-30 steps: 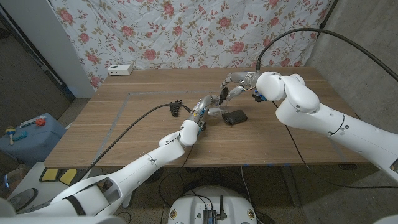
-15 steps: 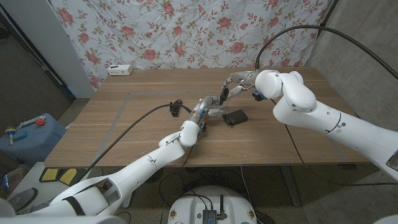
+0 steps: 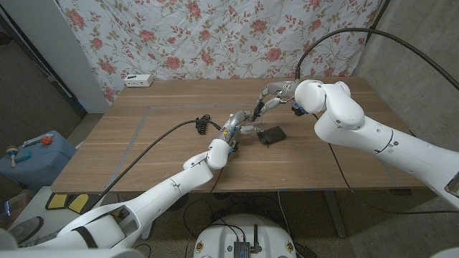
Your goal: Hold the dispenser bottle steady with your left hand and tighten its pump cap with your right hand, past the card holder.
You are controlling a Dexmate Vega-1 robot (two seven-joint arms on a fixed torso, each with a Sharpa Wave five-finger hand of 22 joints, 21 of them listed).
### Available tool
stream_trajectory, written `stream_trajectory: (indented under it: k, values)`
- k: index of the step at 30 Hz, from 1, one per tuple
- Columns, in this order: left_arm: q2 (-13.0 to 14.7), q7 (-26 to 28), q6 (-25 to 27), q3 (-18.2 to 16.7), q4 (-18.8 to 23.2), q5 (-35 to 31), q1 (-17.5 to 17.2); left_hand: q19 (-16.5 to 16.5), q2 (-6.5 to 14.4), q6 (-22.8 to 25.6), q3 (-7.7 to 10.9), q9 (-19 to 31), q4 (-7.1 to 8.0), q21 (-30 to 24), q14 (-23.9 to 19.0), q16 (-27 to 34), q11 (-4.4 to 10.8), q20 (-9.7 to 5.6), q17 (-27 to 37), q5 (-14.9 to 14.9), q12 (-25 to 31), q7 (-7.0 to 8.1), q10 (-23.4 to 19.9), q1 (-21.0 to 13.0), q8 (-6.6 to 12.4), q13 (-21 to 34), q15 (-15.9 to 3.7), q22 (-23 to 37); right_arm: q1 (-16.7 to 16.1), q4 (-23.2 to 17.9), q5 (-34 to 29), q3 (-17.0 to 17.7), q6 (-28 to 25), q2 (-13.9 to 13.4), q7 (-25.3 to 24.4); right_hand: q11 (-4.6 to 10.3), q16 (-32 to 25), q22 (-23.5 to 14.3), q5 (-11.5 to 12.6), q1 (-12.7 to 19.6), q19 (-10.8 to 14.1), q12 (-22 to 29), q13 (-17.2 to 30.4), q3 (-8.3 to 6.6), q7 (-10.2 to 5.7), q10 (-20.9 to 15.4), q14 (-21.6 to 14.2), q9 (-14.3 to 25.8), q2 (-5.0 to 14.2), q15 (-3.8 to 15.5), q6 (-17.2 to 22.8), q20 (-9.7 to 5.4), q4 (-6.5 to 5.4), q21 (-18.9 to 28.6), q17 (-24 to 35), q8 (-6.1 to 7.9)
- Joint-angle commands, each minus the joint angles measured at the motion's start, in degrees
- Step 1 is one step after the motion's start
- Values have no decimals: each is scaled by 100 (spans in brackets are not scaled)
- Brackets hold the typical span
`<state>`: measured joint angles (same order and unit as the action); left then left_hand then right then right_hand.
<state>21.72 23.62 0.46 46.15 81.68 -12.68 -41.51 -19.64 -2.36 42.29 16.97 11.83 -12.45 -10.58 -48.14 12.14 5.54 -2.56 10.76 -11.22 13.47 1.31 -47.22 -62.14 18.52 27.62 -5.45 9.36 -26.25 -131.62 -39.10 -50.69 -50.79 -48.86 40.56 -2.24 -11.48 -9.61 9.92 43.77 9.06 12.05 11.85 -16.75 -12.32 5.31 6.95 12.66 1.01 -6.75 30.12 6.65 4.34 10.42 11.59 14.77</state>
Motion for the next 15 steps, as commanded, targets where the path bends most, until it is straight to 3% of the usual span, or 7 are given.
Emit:
stream_trajectory:
  k: [1,15]
  values:
    - [4,-11,12,-2,11,24,-18,-26,745,1188,411,13,399,-12,-117,19,142,-597,34,6,24,284,-193,512,15,9,-430,17,-41,42,156,48,43,41,-113,-11,-68,-8,4,-142,70,51,10,49,-13,-101,-65,33,8,5,201,-23,-63,64,16,76]
    - [-1,-12,12,-3,-9,42,-17,-29,751,1180,413,12,403,-12,-121,20,145,-582,38,10,18,287,-205,529,4,13,-426,18,124,121,-22,-194,-143,129,-55,-59,-120,-10,7,-743,218,115,0,277,9,-420,-244,48,-12,-2,618,-84,-263,81,19,182]
